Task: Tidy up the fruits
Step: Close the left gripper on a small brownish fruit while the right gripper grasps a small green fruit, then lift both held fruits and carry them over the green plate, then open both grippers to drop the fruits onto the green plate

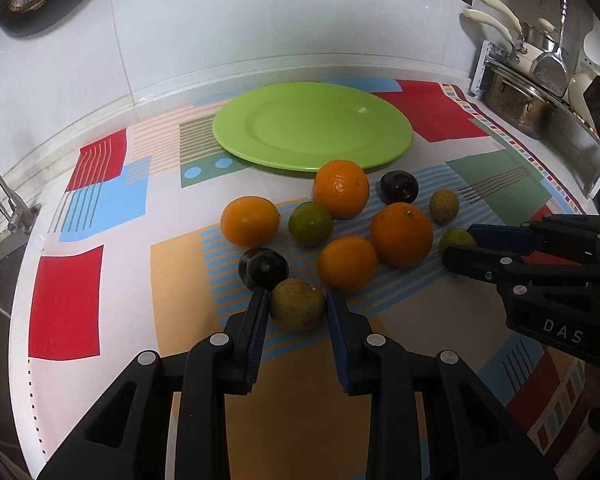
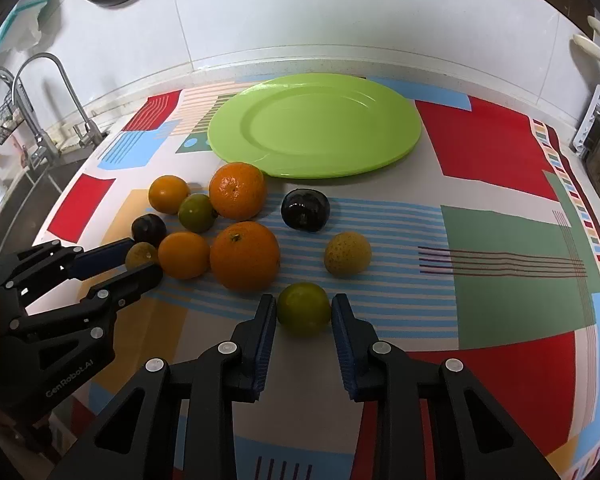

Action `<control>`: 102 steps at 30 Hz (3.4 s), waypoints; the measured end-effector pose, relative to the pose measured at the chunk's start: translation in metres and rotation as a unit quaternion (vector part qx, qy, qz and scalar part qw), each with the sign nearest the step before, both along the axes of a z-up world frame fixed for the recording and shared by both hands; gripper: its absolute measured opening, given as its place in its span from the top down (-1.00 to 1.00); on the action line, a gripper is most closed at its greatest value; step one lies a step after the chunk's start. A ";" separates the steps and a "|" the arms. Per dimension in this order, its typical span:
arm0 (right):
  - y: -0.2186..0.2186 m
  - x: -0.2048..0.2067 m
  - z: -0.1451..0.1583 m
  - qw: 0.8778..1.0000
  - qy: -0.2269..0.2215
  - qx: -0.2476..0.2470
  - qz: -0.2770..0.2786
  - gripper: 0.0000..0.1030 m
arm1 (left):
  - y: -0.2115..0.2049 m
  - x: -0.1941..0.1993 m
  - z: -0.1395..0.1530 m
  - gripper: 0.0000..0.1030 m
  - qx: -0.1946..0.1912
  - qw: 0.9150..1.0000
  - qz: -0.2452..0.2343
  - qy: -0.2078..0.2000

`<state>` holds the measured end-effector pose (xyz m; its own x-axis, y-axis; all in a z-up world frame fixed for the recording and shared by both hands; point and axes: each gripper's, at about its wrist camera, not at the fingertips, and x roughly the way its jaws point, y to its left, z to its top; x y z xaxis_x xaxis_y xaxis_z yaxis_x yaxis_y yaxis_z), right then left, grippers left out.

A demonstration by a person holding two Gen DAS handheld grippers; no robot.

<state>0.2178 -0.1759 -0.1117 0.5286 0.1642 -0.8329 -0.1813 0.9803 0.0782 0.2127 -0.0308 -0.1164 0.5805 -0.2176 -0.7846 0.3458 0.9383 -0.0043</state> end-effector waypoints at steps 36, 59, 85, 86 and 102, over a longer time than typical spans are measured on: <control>0.001 0.027 0.086 0.991 -0.129 0.036 0.008 0.43 | -0.009 0.040 0.094 0.42 -0.034 0.995 0.002 -0.097; -0.009 0.130 0.087 0.993 -0.111 0.036 -0.003 0.43 | -0.026 0.143 0.101 0.42 -0.034 0.996 -0.016 -0.084; -0.014 0.216 0.025 0.999 -0.038 0.018 -0.003 0.43 | -0.040 0.232 0.029 0.41 -0.026 0.999 -0.032 0.010; -0.015 0.217 0.024 0.999 -0.038 0.019 -0.004 0.43 | -0.040 0.232 0.028 0.41 -0.024 0.999 -0.031 0.010; -0.017 0.181 0.051 0.997 -0.070 0.027 -0.005 0.40 | -0.024 0.191 0.069 0.04 -0.012 0.999 0.006 -0.044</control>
<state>0.3984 -0.1925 -0.0607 0.6403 0.2004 -0.7415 -0.1836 0.9773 0.1056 0.4036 -0.0545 -0.0469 0.6498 -0.2293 -0.7247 0.3354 0.9421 0.0027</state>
